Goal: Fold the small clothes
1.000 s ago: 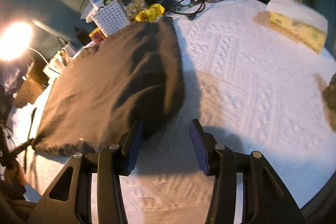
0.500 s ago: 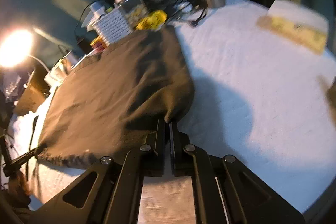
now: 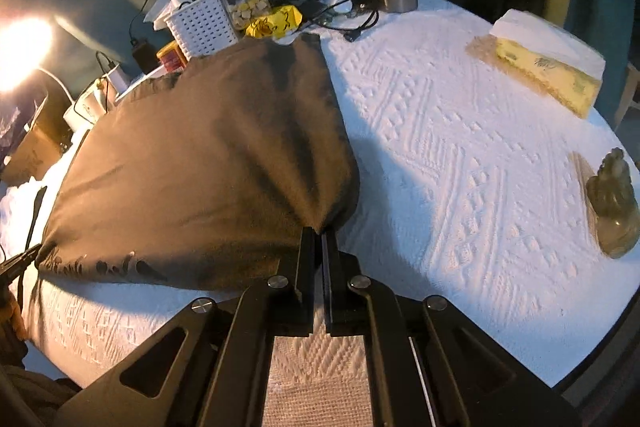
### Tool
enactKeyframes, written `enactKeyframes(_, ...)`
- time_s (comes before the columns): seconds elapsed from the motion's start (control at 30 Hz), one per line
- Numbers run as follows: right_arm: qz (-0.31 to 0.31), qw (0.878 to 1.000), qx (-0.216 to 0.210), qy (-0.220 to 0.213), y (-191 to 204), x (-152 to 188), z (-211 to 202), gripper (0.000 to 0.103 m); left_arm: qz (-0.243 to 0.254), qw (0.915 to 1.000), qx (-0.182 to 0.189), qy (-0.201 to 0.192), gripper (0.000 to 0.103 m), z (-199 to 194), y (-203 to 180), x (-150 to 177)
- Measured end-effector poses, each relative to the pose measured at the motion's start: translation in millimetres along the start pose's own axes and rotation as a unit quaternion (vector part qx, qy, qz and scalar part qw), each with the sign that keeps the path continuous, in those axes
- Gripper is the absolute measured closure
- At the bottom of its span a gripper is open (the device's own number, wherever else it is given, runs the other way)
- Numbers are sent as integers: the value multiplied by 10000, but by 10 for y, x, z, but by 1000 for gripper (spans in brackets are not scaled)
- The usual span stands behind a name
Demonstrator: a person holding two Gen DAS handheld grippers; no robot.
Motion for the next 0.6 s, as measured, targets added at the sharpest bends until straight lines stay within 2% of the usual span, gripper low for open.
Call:
enactKeyframes(0.1, -345, 9989, 306, -109, 10, -43, -93, 101, -135, 9998, -82, -108, 103, -151, 113, -11)
enactKeyframes(0.17, -486, 9962, 697, -181, -94, -68, -202, 103, -135, 9997, -141, -118, 103, -247, 182, 7)
enactKeyframes(0.3, -162, 9971, 670, -308, -336, -141, -434, 103, -353, 9993, 40, -143, 103, -336, 250, 32)
enactKeyframes(0.47, 32, 9974, 568, -445, -331, -200, -476, 103, -795, 9966, 189, -81, 101, -202, 302, -65)
enactKeyframes(0.5, 84, 9976, 520, -442, -291, -198, -438, 103, -826, 9964, 162, -47, 96, -149, 308, -73)
enactKeyframes(0.57, 148, 9981, 479, -351, -225, -177, -359, 101, -925, 9954, 243, 96, 63, -46, 291, -47)
enactKeyframes(0.6, 194, 9985, 418, -284, -183, -155, -308, 95, -983, 9945, 320, 171, 56, -8, 272, -19)
Point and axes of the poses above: each gripper's, at about its wrist camera, not at the fingertips, and z roughly the way its jaws point, y to its left, x to its underside, the point moved 7 cm from there along z, roughly the way its jaws point, and after that the axes turned 7 degrees about -y, right-handed, at the moved point
